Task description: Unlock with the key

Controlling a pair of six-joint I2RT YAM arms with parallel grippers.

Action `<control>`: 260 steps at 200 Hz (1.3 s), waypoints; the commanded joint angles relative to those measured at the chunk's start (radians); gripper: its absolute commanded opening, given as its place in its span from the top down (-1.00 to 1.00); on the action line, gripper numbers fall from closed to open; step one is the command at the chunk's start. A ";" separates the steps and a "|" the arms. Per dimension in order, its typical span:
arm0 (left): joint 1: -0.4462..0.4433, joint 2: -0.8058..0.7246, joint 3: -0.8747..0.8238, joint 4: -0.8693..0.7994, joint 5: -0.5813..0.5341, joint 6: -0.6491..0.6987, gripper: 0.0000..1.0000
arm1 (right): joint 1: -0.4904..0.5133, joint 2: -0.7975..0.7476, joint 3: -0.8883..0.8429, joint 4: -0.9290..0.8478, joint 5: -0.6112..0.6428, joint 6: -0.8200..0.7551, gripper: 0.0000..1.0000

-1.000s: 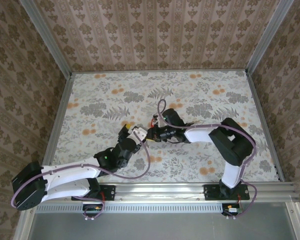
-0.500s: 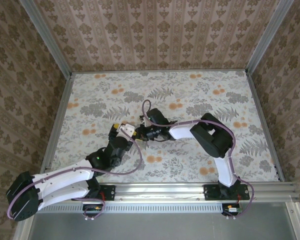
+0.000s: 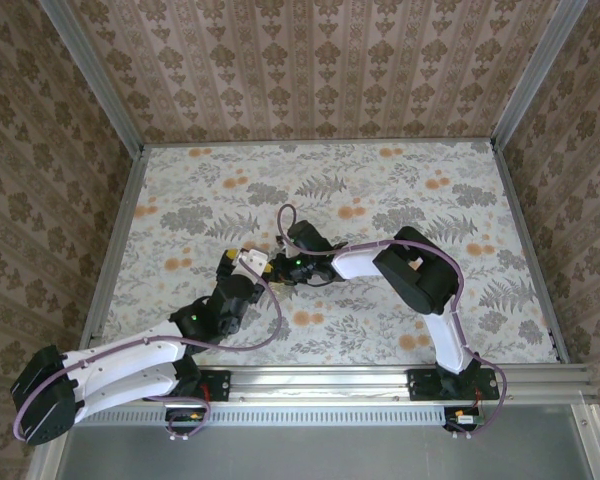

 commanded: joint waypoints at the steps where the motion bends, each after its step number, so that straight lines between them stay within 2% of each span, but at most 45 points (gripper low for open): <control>1: 0.008 -0.018 -0.014 -0.003 0.016 -0.019 -0.38 | 0.010 -0.009 -0.001 -0.099 0.063 -0.025 0.45; 111: 0.019 -0.022 -0.003 -0.006 0.019 -0.014 -0.41 | -0.003 -0.134 -0.017 -0.260 0.167 -0.121 0.16; 156: 0.045 -0.013 0.004 -0.011 0.034 -0.031 -0.45 | -0.014 -0.220 -0.024 -0.311 0.170 -0.159 0.13; 192: 0.107 0.051 0.031 0.013 0.102 -0.059 -0.51 | -0.027 -0.332 -0.060 -0.368 0.192 -0.187 0.11; 222: 0.136 0.138 0.083 -0.011 0.118 -0.081 -0.52 | -0.075 -0.446 -0.134 -0.407 0.200 -0.206 0.09; 260: 0.245 0.251 0.123 -0.072 0.230 -0.167 -0.53 | -0.164 -0.603 -0.231 -0.455 0.225 -0.238 0.07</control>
